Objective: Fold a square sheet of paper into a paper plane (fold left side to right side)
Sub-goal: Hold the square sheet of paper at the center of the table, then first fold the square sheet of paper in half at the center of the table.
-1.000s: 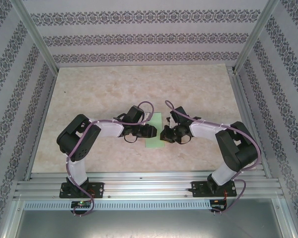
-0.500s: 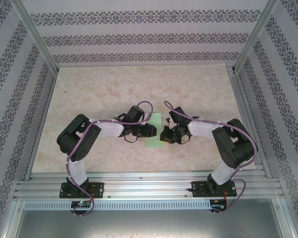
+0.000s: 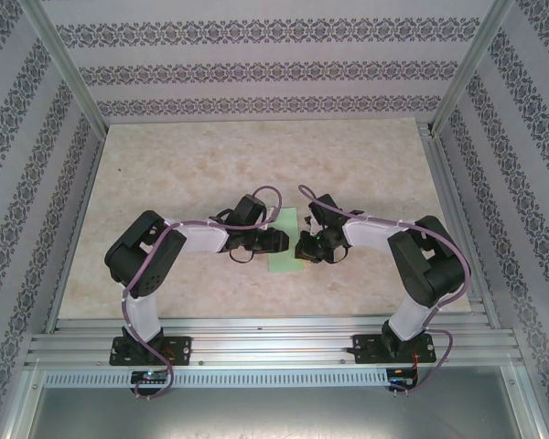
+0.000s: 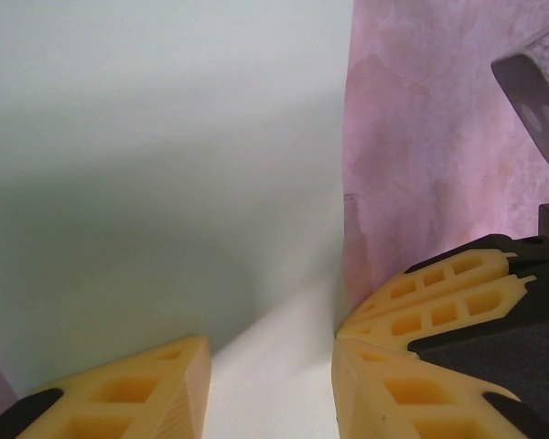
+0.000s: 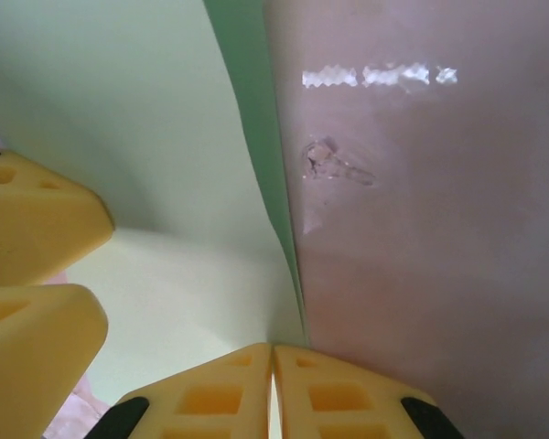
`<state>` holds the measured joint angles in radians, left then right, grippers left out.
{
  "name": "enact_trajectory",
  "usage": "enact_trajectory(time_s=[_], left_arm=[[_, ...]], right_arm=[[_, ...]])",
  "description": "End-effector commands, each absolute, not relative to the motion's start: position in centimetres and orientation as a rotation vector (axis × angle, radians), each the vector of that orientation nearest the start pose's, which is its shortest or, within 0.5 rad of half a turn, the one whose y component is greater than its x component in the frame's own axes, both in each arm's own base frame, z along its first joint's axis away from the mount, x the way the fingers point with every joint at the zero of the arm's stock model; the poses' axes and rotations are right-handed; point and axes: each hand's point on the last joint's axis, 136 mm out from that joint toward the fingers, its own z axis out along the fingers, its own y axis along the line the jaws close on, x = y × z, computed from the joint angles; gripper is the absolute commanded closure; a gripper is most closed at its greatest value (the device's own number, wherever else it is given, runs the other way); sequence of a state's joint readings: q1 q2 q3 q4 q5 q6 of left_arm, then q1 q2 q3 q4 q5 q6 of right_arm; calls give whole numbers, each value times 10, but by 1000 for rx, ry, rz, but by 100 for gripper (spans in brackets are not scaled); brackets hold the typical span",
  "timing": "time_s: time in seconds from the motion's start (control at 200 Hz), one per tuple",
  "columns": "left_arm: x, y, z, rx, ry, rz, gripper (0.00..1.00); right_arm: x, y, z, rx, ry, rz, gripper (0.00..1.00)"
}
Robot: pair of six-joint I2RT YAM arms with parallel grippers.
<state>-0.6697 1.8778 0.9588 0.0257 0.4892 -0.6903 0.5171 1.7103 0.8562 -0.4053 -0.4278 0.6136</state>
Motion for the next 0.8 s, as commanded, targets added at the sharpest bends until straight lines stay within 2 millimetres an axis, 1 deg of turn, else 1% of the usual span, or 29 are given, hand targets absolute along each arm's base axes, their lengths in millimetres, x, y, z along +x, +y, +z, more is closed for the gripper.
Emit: enact_trajectory(time_s=[0.0, 0.16, 0.325, 0.53, 0.704, 0.794], left_arm=[[292, -322, 1, 151, 2784, -1016, 56], [310, -319, 11, 139, 2748, -1013, 55], [328, -312, 17, 122, 2711, -1001, 54], [352, -307, 30, 97, 2646, -1036, 51], [376, -305, 44, 93, 2587, -1071, 50], [387, -303, 57, 91, 2540, -1102, 52]], right_arm=[[247, 203, -13, 5, 3087, 560, 89], [241, 190, -23, -7, 3126, 446, 90], [240, 183, -27, -11, 3138, 383, 91], [240, 182, -29, -10, 3138, 372, 92], [241, 184, -29, -3, 3132, 388, 92], [243, 186, -28, 0, 3125, 406, 92]])
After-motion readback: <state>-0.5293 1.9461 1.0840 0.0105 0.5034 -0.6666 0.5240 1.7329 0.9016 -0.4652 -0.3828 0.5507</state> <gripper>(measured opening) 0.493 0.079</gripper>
